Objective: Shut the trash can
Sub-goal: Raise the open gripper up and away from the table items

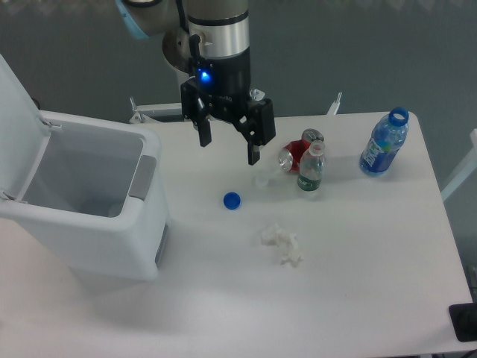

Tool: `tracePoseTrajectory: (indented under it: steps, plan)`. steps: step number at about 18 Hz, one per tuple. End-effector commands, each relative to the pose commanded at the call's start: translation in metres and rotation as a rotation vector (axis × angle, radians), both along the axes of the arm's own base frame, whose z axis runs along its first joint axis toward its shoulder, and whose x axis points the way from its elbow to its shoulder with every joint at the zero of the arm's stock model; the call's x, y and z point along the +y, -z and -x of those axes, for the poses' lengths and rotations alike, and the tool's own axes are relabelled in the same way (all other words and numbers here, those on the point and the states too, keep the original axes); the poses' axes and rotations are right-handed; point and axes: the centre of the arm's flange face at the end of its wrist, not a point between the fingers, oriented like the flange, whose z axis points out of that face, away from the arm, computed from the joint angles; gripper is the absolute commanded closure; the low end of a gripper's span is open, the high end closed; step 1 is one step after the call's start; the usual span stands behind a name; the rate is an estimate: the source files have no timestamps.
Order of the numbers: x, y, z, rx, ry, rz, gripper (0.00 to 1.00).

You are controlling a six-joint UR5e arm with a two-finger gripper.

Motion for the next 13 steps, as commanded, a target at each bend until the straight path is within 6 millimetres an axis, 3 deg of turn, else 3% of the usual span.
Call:
tracePoseTrajectory:
  steps: [13]
  plan:
    - [-0.0046,-0.0064,-0.0046,0.005,-0.017,-0.010,0.00]
